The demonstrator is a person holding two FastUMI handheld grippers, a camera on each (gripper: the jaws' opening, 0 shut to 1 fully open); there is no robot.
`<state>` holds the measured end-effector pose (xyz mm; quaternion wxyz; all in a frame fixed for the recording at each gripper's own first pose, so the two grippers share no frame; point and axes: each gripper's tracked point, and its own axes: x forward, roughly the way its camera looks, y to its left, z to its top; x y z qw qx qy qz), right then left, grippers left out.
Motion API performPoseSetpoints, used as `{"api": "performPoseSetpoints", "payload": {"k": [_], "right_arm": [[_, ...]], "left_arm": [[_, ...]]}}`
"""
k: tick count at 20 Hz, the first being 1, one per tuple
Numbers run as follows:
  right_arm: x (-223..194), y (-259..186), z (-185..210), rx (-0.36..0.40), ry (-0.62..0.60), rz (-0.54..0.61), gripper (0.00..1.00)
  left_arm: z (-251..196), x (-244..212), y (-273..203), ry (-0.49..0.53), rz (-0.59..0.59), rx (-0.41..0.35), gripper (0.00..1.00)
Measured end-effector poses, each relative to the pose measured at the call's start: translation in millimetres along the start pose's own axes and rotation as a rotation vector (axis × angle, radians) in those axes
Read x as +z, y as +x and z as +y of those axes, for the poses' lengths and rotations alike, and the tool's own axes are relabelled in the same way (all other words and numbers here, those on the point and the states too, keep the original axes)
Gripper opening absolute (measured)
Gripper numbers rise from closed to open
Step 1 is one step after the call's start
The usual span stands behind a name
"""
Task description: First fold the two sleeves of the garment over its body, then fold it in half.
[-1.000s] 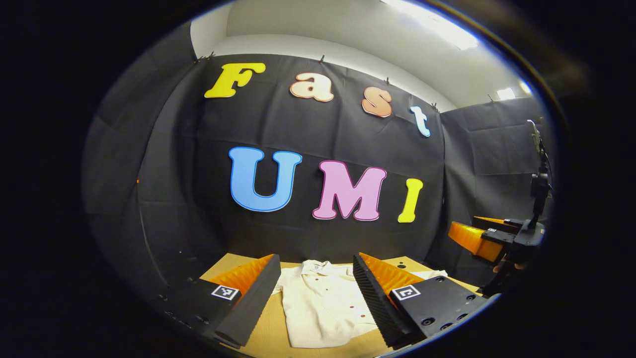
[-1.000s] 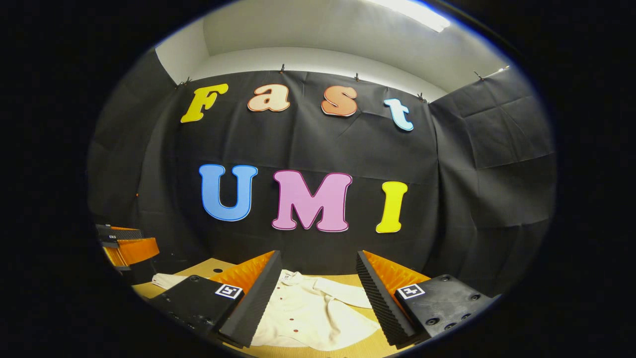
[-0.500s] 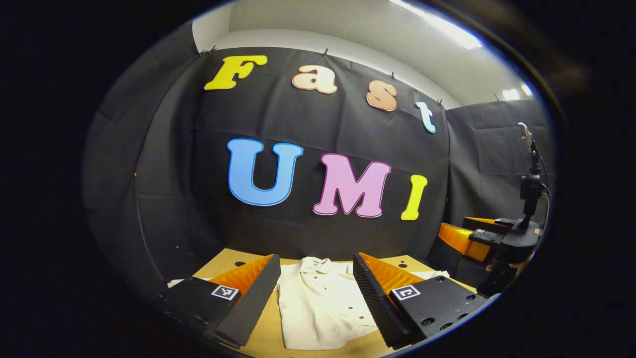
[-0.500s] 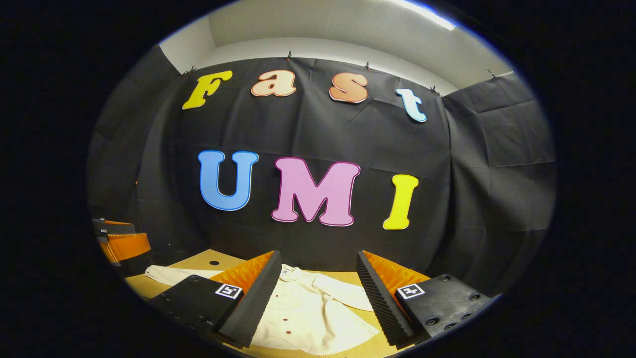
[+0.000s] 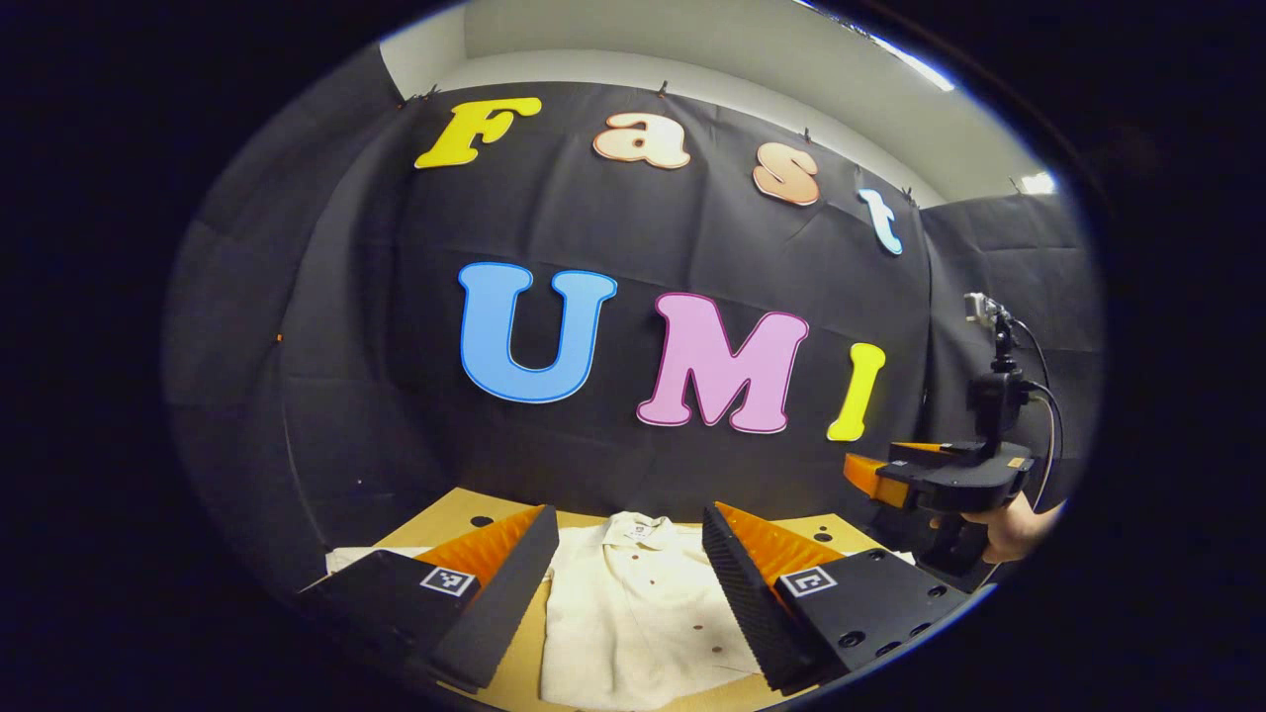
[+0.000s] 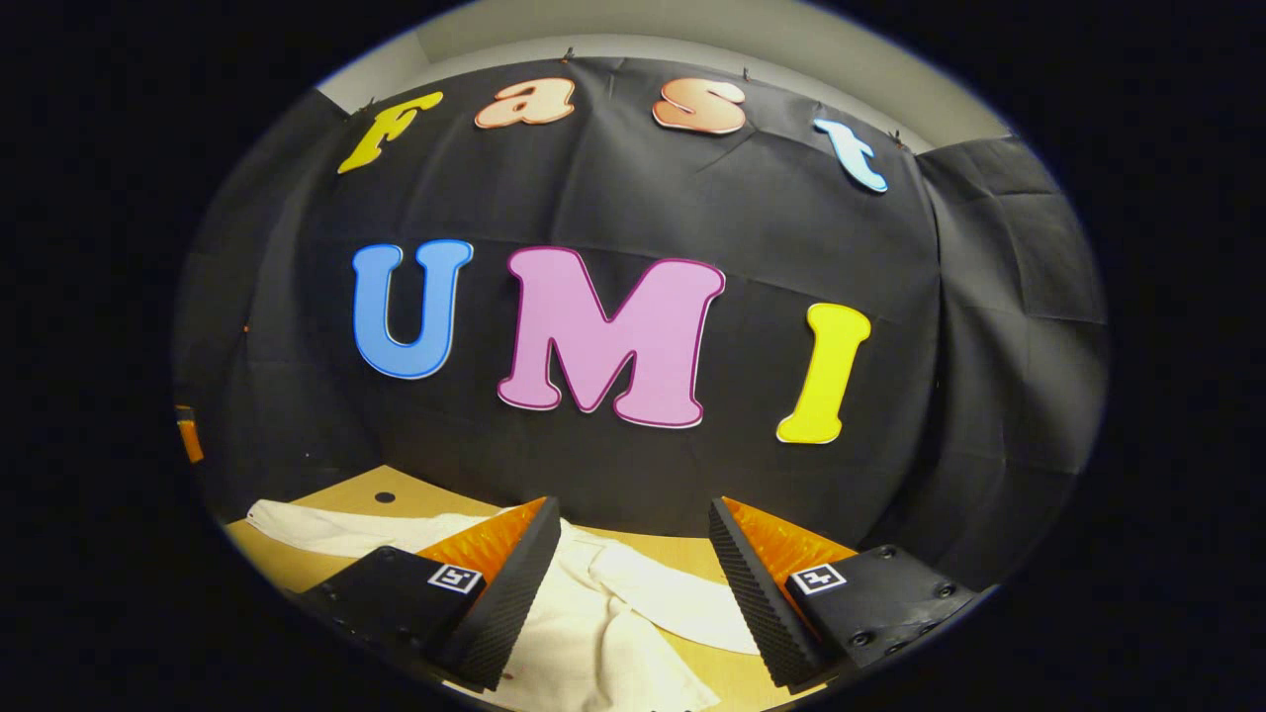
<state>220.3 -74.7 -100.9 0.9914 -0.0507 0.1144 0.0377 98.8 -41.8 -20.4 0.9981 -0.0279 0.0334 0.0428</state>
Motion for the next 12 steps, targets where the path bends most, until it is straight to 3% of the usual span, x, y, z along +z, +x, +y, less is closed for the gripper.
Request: {"api": "performPoseSetpoints", "payload": {"k": [8,12], "right_arm": [[-97,87,-110,-0.067,0.09,0.198,0.97],[-156,100,-190,-0.168,0.101,0.312,0.97]], "left_arm": [[-64,-8,43,-0.009,0.003,0.077,0.96],[-103,-22,66,-0.029,0.038,0.073,0.96]]}}
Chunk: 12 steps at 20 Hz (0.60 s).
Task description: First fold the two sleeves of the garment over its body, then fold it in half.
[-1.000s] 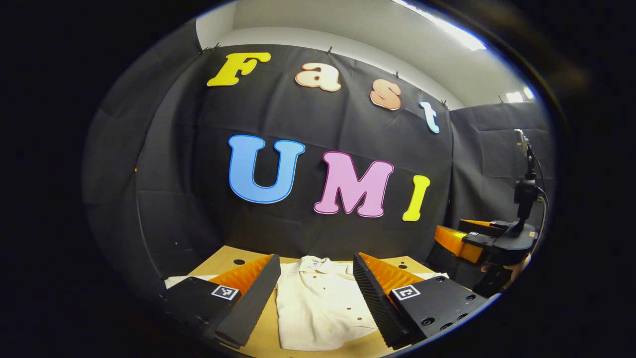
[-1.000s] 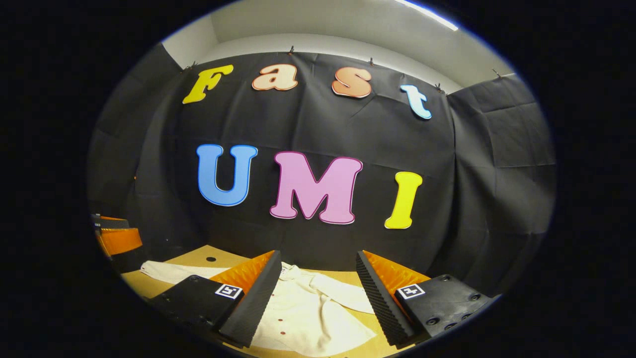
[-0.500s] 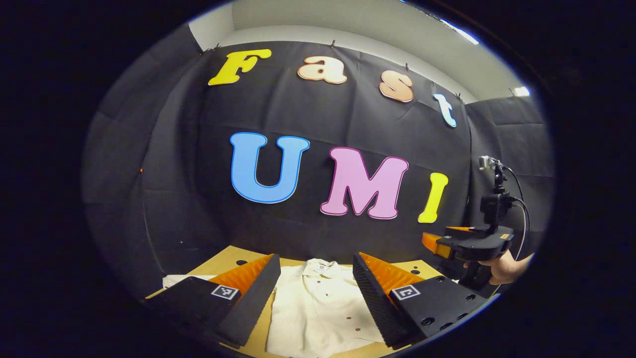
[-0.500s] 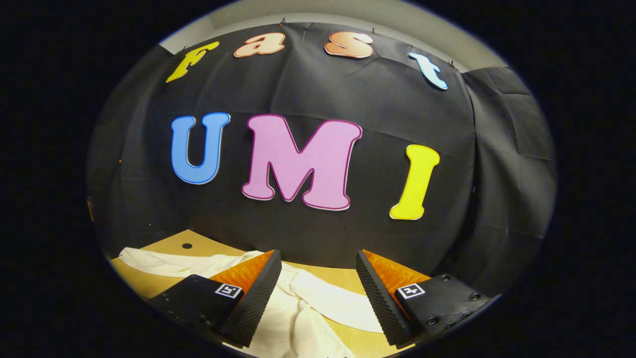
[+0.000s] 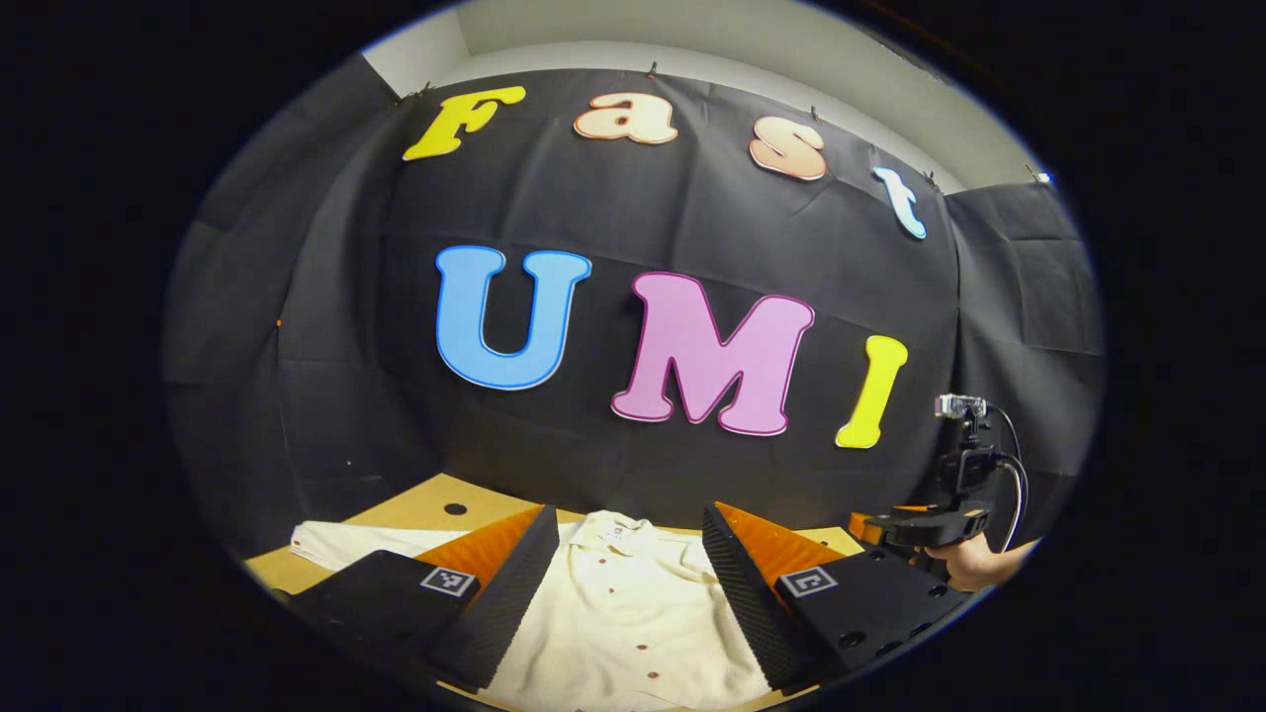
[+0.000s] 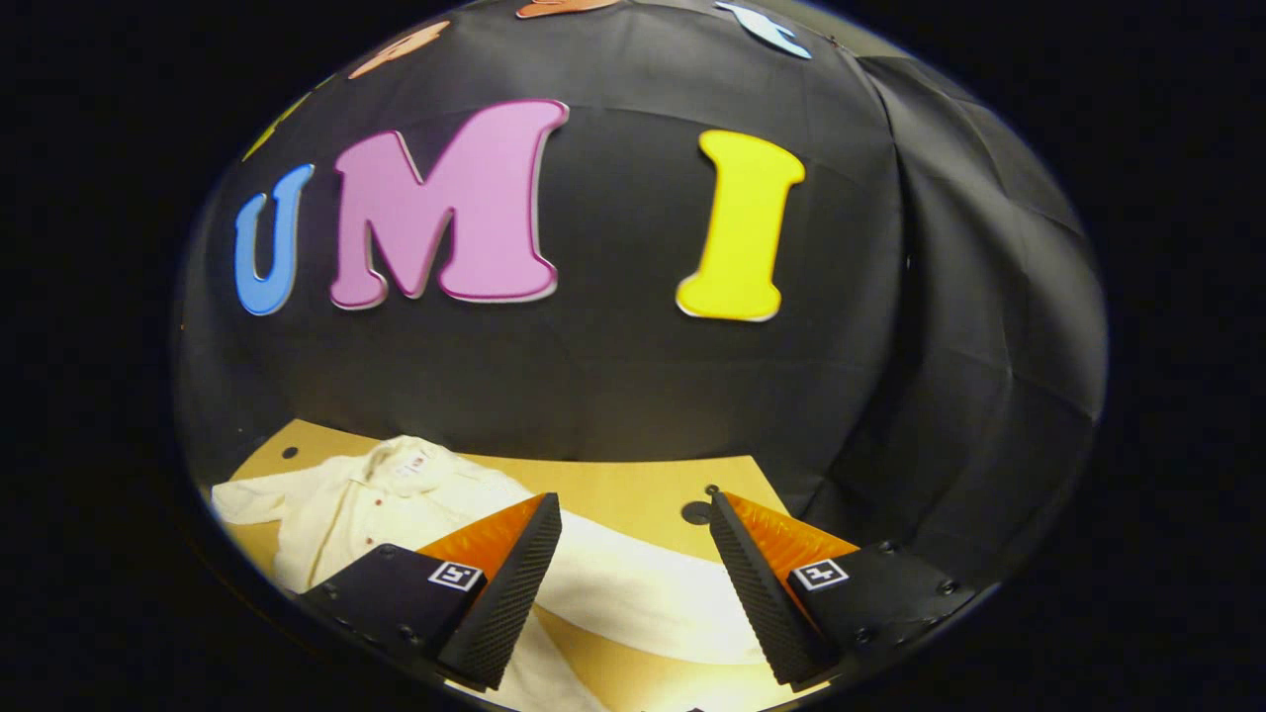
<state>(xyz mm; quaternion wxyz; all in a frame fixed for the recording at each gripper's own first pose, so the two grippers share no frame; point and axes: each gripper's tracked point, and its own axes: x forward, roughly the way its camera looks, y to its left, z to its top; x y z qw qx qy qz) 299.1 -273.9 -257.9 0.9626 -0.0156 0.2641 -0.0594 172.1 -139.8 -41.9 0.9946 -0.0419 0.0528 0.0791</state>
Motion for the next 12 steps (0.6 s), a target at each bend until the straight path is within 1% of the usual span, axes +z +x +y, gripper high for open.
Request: {"api": "performPoseSetpoints", "payload": {"k": [3,7,10,12], "right_arm": [[-33,17,-58,-0.073,0.026,0.083,0.97],[-79,27,-127,-0.171,0.061,0.195,0.97],[-118,29,-167,-0.236,0.107,0.285,0.98],[-145,28,-183,-0.255,0.144,0.353,0.98]], "left_arm": [[-27,-6,14,0.014,0.019,-0.02,0.96],[-61,-12,26,0.022,0.038,-0.058,0.96],[-81,-19,34,0.04,0.055,-0.089,0.96],[-91,-23,36,0.05,0.067,-0.107,0.96]]}}
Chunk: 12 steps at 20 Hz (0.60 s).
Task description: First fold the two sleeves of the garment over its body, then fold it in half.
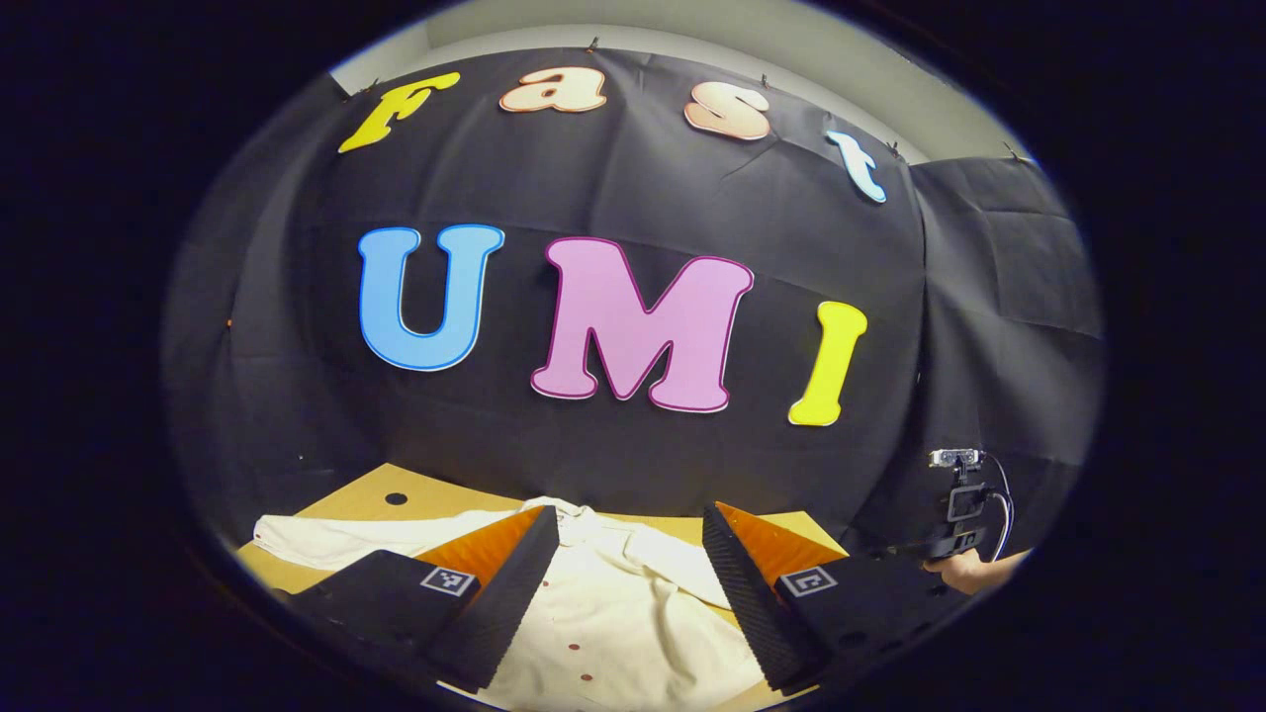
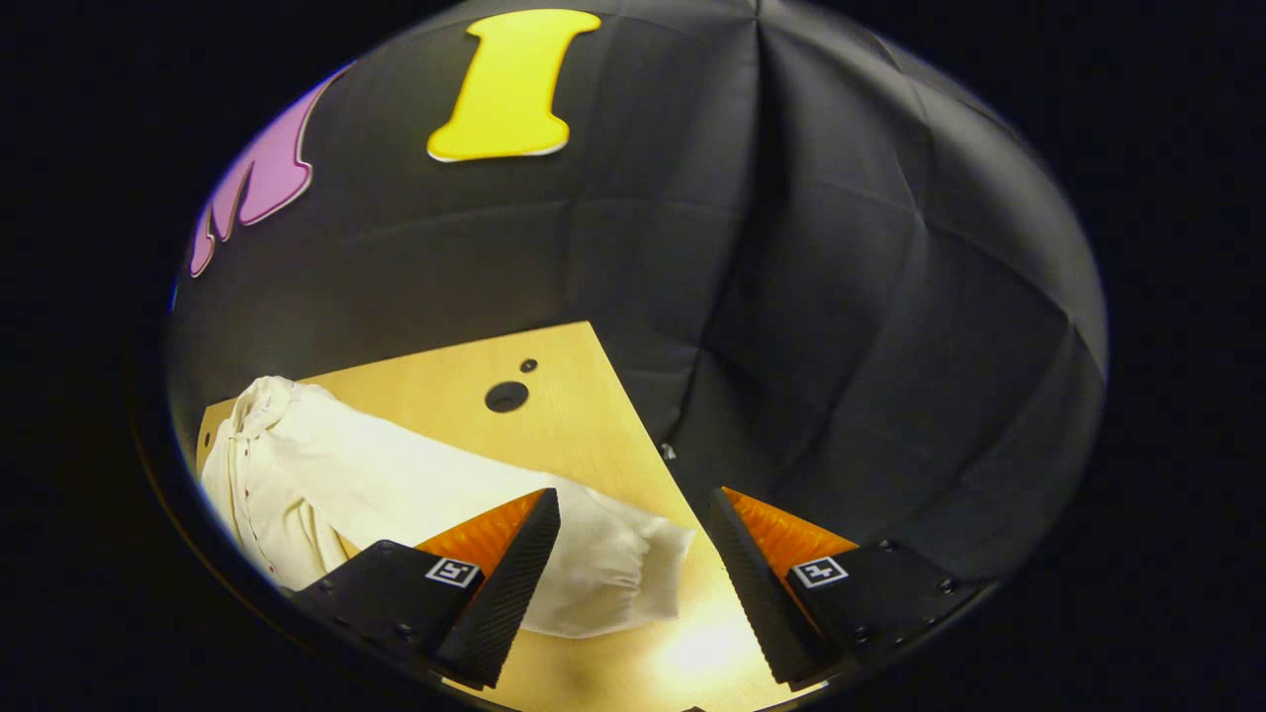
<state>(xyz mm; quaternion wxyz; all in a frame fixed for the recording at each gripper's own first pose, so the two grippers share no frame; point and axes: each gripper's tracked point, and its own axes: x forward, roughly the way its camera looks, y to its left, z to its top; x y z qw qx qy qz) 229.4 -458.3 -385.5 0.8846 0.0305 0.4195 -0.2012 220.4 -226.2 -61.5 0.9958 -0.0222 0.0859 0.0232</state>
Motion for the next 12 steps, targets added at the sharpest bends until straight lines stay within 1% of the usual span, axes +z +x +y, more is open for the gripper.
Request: {"api": "performPoseSetpoints", "payload": {"k": [2,4,7,9,11,12], "right_arm": [[-23,9,-15,-0.013,0.029,0.075,0.98],[-41,22,-20,-0.013,0.07,0.135,0.98],[-61,38,-21,0.007,0.148,0.216,0.95],[-68,43,-15,0.032,0.222,0.253,0.93],[-64,49,-12,0.035,0.254,0.25,0.87],[-62,52,-8,0.033,0.245,0.24,0.75]], "left_arm": [[-9,-3,3,0.005,0.011,-0.016,0.96],[-14,-6,4,0.009,0.025,-0.027,0.96],[-19,-10,4,0.018,0.047,-0.04,0.96],[-17,-14,4,0.024,0.061,-0.043,0.96],[-15,-18,5,0.023,0.076,-0.043,0.96],[-12,-20,6,0.02,0.081,-0.041,0.96]]}}
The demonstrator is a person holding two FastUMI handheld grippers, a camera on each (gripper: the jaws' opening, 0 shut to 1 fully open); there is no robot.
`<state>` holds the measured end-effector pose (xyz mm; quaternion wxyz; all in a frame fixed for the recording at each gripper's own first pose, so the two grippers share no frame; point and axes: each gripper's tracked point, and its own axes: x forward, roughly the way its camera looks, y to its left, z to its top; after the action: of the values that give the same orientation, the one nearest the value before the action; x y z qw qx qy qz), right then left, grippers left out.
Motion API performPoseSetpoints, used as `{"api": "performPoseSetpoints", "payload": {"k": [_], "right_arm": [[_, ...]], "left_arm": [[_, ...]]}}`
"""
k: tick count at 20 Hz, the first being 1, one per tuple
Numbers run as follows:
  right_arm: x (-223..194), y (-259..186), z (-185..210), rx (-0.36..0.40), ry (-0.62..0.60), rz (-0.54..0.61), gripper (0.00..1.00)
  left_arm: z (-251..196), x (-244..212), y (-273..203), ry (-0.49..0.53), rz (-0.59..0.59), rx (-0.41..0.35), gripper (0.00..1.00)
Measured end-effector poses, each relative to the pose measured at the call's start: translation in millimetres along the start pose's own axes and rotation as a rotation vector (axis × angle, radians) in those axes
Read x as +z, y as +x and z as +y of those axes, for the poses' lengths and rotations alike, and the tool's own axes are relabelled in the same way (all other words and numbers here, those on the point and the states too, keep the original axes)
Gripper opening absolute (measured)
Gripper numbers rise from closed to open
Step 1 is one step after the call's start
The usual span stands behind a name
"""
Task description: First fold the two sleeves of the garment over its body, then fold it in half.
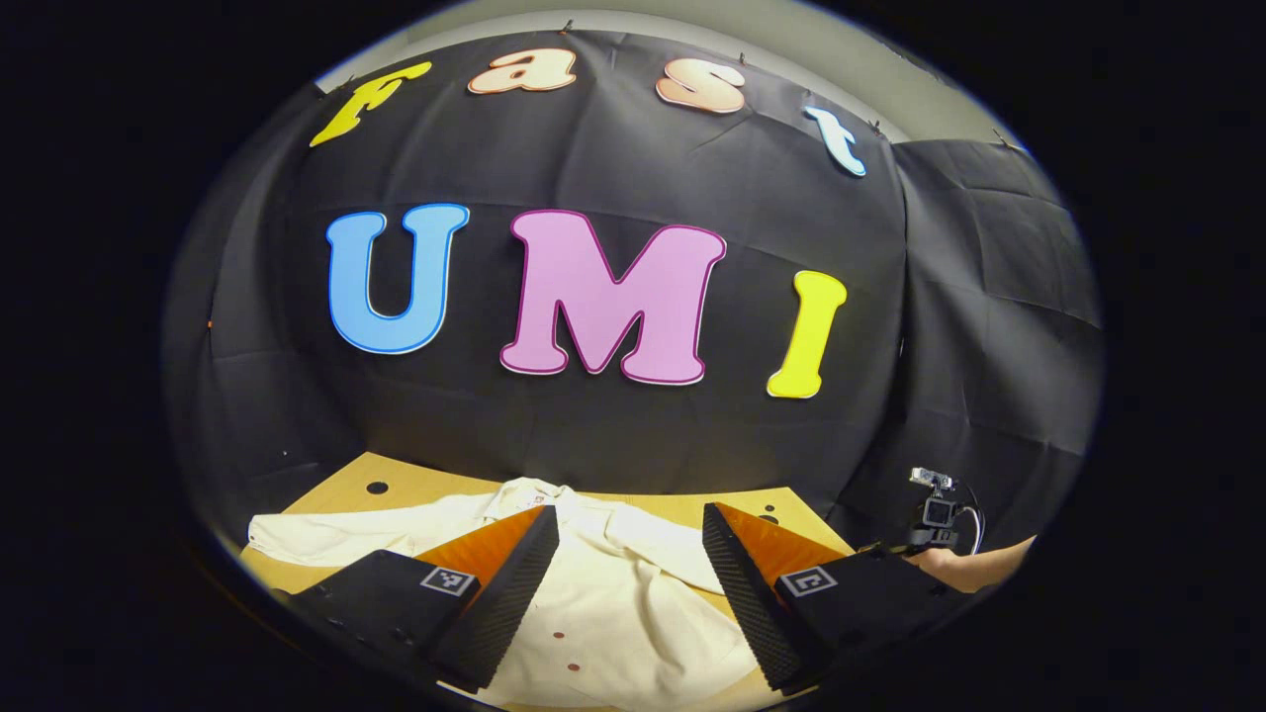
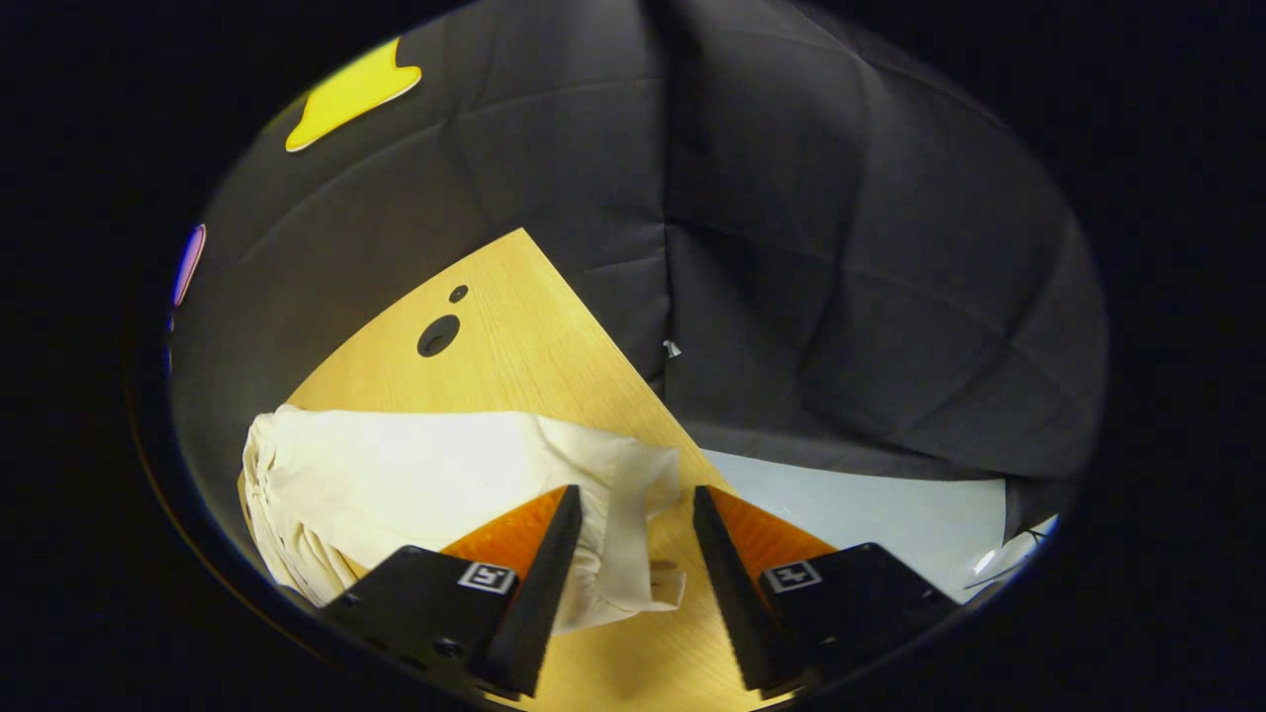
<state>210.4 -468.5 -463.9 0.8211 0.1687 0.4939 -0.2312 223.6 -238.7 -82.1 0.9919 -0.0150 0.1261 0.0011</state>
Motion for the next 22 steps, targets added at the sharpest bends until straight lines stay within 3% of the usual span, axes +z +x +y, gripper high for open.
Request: {"api": "performPoseSetpoints", "payload": {"k": [2,3,4,6,11,17,22], "right_arm": [[0,1,9,-0.005,-0.051,-0.015,0.43],[0,0,11,-0.014,-0.077,-0.016,0.45],[1,2,11,-0.027,-0.091,-0.019,0.26],[1,-3,18,-0.034,-0.11,-0.022,0.06],[18,-44,80,0.049,-0.206,-0.104,0.06],[20,-103,213,0.197,-0.367,-0.185,0.05],[-5,-148,336,0.33,-0.473,-0.2,0.05]], "left_arm": [[7,-3,1,-0.012,0.01,0.006,0.96],[11,-4,1,-0.019,0.015,0.011,0.96],[17,-7,0,-0.026,0.02,0.018,0.96],[29,-8,-3,-0.041,0.022,0.033,0.96],[69,-13,-21,-0.068,0.022,0.072,0.96],[129,-14,-45,-0.1,0.024,0.134,0.96],[181,-14,-60,-0.103,0.023,0.175,0.96]]}}
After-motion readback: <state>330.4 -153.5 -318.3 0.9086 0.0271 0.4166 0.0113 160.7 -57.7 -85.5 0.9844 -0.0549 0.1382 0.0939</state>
